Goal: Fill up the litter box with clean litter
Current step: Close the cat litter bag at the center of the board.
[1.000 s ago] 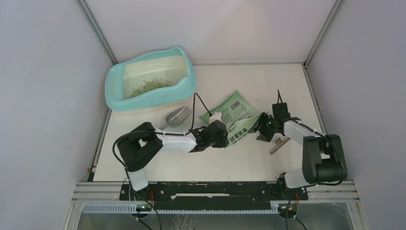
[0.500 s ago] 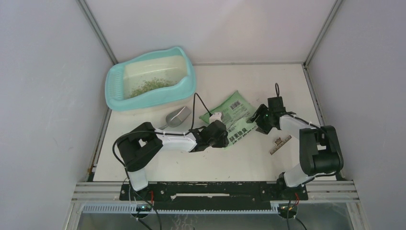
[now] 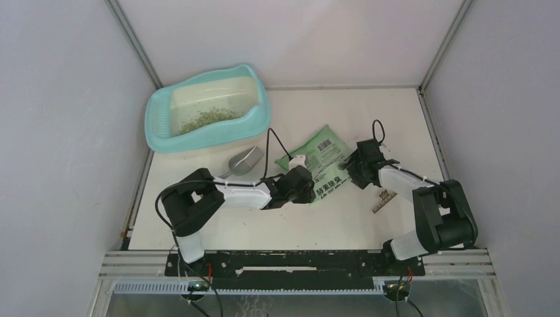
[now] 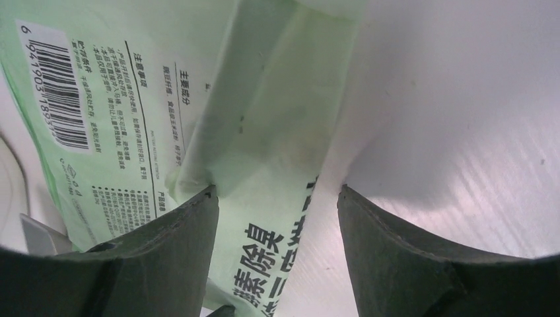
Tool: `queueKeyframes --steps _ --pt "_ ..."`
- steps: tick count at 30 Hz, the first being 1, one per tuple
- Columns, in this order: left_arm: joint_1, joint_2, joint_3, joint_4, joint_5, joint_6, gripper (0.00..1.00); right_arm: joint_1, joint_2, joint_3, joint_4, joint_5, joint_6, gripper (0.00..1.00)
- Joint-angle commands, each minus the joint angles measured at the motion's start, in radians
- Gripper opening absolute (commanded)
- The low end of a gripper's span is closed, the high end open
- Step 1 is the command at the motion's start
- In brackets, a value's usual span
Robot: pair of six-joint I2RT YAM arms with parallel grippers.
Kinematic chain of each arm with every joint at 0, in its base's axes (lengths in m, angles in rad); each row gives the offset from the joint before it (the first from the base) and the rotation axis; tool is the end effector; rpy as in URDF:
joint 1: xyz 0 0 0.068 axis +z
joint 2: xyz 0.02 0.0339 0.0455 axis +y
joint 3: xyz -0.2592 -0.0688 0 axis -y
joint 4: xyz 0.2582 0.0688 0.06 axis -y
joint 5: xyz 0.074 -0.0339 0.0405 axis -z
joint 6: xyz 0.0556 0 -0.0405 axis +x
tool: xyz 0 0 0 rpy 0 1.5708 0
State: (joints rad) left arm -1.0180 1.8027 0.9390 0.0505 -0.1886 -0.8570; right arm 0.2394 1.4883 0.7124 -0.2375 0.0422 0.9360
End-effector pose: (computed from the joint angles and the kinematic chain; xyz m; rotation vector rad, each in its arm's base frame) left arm 0.2091 -0.3190 0.1150 0.1059 2.4691 -0.6541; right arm 0.2857 0.0673 0.1239 0.9127 2.4671 0.3711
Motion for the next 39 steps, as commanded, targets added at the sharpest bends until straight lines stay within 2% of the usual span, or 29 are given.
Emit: queueKeyframes --steps 1,5,9,14,17,21,24,27,32,35,39 --pt "0.013 0.039 -0.017 -0.193 -0.016 0.028 0.39 0.071 -0.023 -0.086 -0.012 0.063 0.178 0.75" --pt "0.014 0.022 -0.028 -0.193 -0.014 0.029 0.39 0.144 0.034 -0.158 0.107 0.067 0.311 0.76" --pt "0.013 0.0 -0.041 -0.189 -0.014 0.028 0.39 0.164 0.097 -0.252 0.312 0.049 0.394 0.77" --pt "0.015 -0.009 -0.043 -0.188 -0.013 0.033 0.39 0.203 0.145 -0.367 0.55 0.056 0.452 0.76" --pt "0.017 -0.005 -0.043 -0.189 -0.016 0.033 0.39 0.243 0.187 -0.392 0.635 0.078 0.471 0.74" --pt "0.026 -0.013 -0.061 -0.179 -0.011 0.034 0.39 0.279 0.251 -0.389 0.705 0.081 0.468 0.68" --pt "0.034 -0.026 -0.068 -0.182 -0.009 0.038 0.39 0.281 0.289 -0.386 0.744 0.064 0.462 0.54" --pt "0.038 -0.067 -0.081 -0.205 -0.018 0.042 0.39 0.285 0.245 -0.381 0.7 0.075 0.424 0.43" --pt "0.052 -0.212 -0.103 -0.277 -0.041 0.056 0.4 0.29 0.018 -0.322 0.475 0.136 0.292 0.36" --pt "0.055 -0.313 -0.106 -0.333 -0.062 0.063 0.4 0.271 -0.107 -0.205 0.275 0.162 0.146 0.3" --pt "0.06 -0.445 -0.105 -0.397 -0.078 0.066 0.41 0.185 -0.149 0.007 0.006 0.073 -0.048 0.16"
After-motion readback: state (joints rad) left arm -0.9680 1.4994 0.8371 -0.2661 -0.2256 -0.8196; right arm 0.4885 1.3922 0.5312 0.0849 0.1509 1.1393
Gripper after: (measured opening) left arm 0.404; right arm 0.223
